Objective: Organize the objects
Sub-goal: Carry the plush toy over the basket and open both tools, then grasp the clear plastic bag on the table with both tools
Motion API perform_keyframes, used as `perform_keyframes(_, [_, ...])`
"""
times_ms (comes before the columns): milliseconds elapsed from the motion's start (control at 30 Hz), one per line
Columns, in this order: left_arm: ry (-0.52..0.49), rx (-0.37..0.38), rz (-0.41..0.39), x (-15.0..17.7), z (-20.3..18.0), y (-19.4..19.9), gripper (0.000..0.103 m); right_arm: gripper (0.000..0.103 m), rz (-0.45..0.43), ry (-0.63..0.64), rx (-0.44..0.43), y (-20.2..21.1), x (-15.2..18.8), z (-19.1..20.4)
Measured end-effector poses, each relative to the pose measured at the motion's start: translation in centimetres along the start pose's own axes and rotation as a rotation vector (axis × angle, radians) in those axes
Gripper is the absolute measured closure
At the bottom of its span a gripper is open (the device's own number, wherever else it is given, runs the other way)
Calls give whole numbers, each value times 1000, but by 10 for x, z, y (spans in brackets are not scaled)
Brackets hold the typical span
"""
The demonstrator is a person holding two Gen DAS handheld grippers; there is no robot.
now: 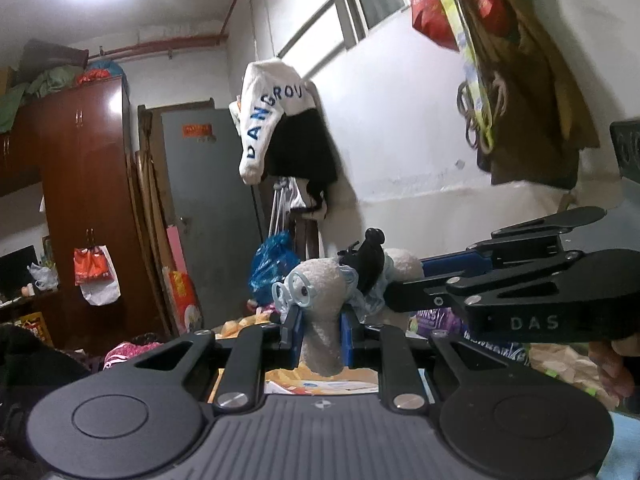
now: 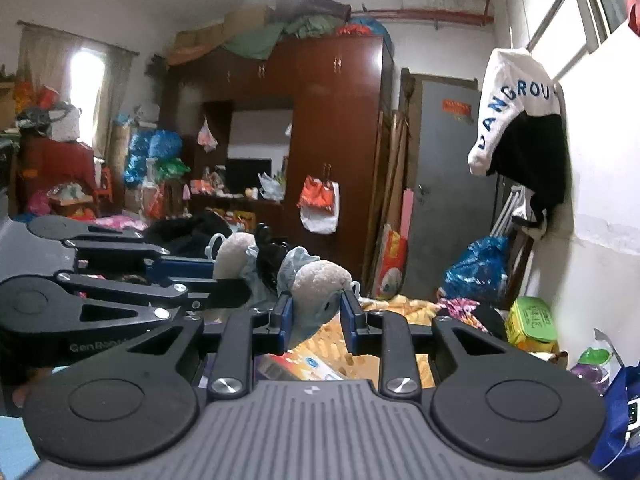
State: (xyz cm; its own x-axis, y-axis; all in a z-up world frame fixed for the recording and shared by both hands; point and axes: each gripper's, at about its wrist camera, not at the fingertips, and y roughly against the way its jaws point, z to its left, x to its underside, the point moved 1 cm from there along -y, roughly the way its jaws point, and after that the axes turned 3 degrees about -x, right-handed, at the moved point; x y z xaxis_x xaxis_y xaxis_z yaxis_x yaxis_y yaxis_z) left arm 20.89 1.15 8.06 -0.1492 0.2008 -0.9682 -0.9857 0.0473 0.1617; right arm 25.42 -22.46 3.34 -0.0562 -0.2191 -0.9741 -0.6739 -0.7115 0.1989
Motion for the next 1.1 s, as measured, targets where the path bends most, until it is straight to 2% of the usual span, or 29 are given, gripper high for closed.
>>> perform_keyframes(233, [14, -4, 59, 4, 2, -24, 81, 75, 45, 3, 29, -5, 5, -4])
perform_keyframes(467, [-1, -26, 86, 7, -2, -40, 79, 74, 87, -38, 25, -16, 9, -16])
perform_keyframes(500, [-8, -44, 84, 7, -2, -42, 75, 70, 95, -48, 24, -18, 10, -18])
perform_keyframes(533, [-21, -70, 79, 9, -3, -42, 69, 62, 104, -55, 24, -19, 12, -19])
perform_keyframes(567, [-40, -103, 86, 11, -4, -43, 51, 57, 109, -60, 42, -20, 13, -22])
perform_keyframes(600, [-55, -146, 81, 13, -5, -41, 38, 39, 103, -71, 66, -17, 15, -23])
perform_keyframes(633, [-64, -181, 64, 15, -4, -37, 32, 21, 89, -87, 79, -12, 17, -24])
perform_keyframes(667, [-59, -194, 50, 17, -1, -30, 28, 17, 69, -109, 86, -5, 19, -27])
perform_keyframes(767, [-11, -175, 11, 22, 9, 8, 28, 9, 26, -187, 55, 26, 33, -34])
perform_keyframes(800, [3, -161, 7, 26, 12, 23, 25, 1, 19, -219, 46, 38, 40, -35])
perform_keyframes(933, [11, -135, 24, 63, 19, 77, 20, 0, 62, -293, -19, 80, 89, -29])
perform_keyframes(1033, [17, -114, 104, 94, 26, 91, 20, 0, 118, -322, -58, 99, 125, -15])
perform_keyframes(1100, [36, -96, 169, 111, 32, 89, 20, 0, 143, -344, -78, 103, 137, -6])
